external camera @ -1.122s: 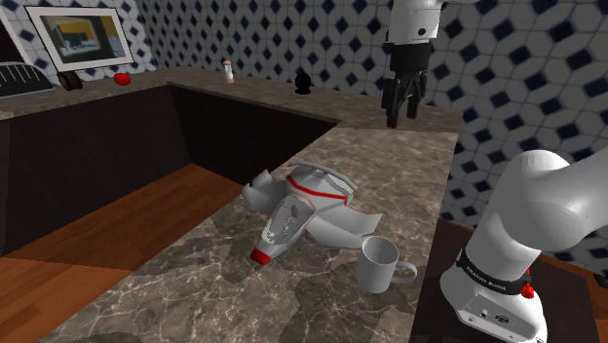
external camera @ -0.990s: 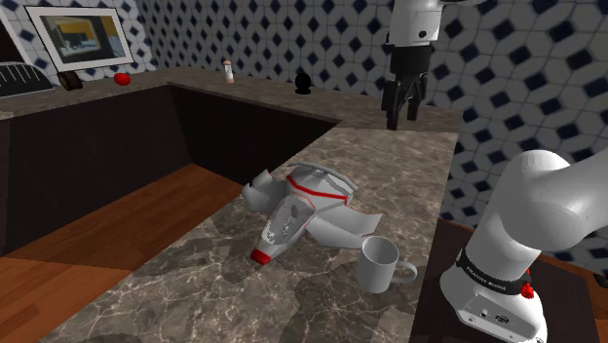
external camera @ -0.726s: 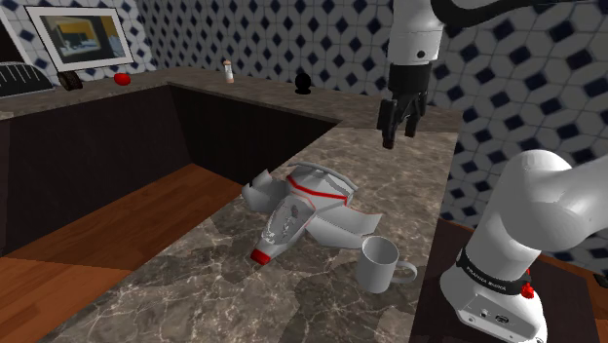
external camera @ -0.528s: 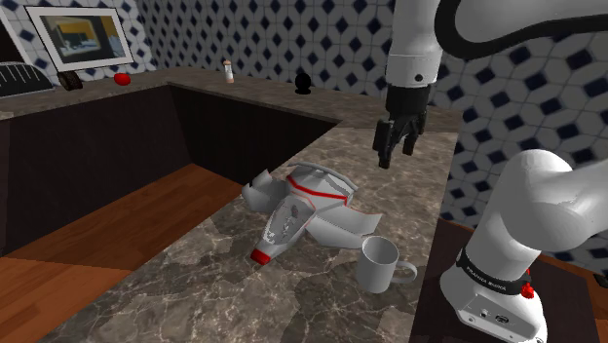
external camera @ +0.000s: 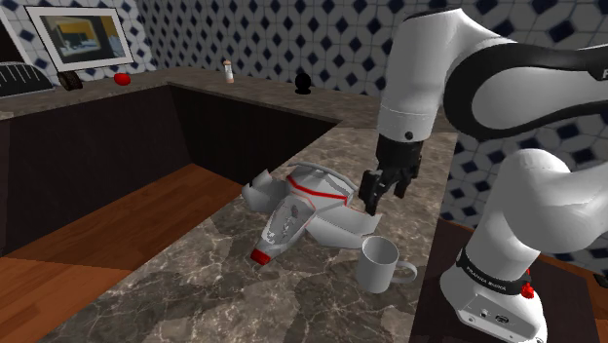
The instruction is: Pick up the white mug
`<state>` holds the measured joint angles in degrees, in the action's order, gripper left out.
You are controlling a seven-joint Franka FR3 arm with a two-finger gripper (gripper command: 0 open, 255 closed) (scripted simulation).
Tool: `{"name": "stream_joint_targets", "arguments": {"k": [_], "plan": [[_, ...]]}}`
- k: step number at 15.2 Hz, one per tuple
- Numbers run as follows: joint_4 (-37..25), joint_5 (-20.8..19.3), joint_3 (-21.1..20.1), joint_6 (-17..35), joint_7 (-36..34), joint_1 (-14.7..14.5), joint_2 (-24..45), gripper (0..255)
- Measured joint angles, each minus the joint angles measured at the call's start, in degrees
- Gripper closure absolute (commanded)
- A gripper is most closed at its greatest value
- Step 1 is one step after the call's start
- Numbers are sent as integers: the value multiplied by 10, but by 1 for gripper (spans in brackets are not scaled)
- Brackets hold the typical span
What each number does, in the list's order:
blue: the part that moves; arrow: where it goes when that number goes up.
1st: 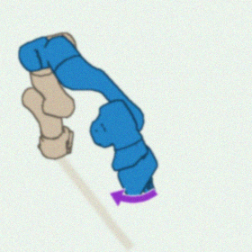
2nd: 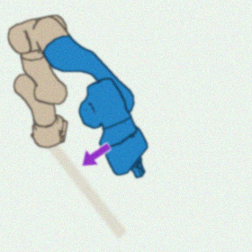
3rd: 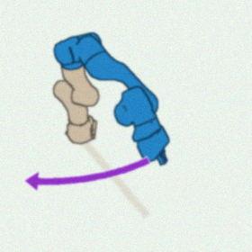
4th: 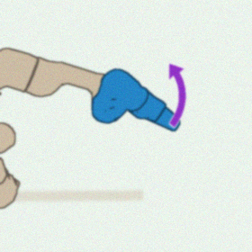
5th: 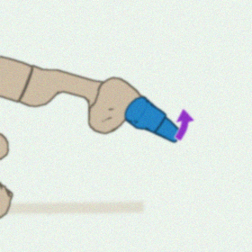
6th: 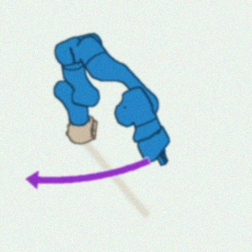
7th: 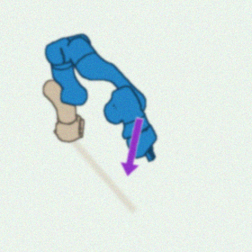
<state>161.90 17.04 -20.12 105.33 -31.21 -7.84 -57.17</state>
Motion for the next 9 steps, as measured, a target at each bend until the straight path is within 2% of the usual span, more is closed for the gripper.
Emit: {"name": "stream_joint_targets", "arguments": {"k": [7, 9], "plan": [[35, 92, -145, 132, -124, -40, 63, 0], [42, 105, -166, 163, -134, -41, 82, 0]]}}
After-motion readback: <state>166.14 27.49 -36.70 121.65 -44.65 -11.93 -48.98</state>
